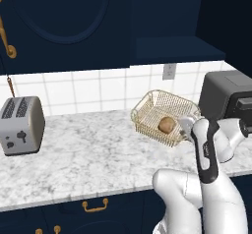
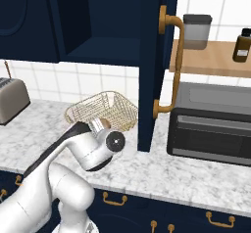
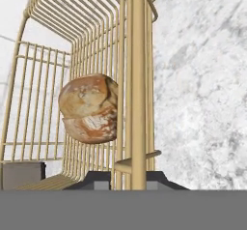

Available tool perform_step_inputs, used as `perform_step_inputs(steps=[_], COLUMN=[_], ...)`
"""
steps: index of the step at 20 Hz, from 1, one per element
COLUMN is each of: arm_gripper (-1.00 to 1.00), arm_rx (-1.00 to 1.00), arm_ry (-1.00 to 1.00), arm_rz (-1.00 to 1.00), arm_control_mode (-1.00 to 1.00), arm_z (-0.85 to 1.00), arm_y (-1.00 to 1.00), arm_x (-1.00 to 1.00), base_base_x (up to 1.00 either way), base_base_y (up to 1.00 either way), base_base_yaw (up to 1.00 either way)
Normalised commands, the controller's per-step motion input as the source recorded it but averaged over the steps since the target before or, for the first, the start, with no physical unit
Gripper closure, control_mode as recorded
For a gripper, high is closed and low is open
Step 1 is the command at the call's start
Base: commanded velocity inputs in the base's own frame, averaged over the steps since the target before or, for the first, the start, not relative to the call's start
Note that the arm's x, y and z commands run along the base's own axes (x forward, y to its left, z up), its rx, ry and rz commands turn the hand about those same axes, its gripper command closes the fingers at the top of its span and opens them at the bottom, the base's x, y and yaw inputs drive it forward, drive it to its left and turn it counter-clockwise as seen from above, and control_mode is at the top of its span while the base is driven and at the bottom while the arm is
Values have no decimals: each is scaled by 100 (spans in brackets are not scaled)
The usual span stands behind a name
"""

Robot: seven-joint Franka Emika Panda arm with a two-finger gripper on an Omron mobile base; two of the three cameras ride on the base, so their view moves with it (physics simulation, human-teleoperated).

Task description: Open the cabinet, pick up the bread from the cabinet and place it in the basket. Then move the basket to the dining counter.

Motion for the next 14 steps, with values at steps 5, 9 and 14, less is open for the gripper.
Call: perform_step_inputs(steps=[5, 9, 14], arm_gripper=[100, 100, 100], arm_rx=[-2, -1, -4], arm_ry=[12, 13, 1], arm_rz=[-20, -18, -16], arm_control_mode=[-100, -100, -100], arm_z=[61, 48, 52], arm_y=[31, 8, 6], arm_x=[-13, -38, -36], base_base_x=[0, 0, 0], base_base_y=[0, 0, 0], base_base_yaw=[0, 0, 0])
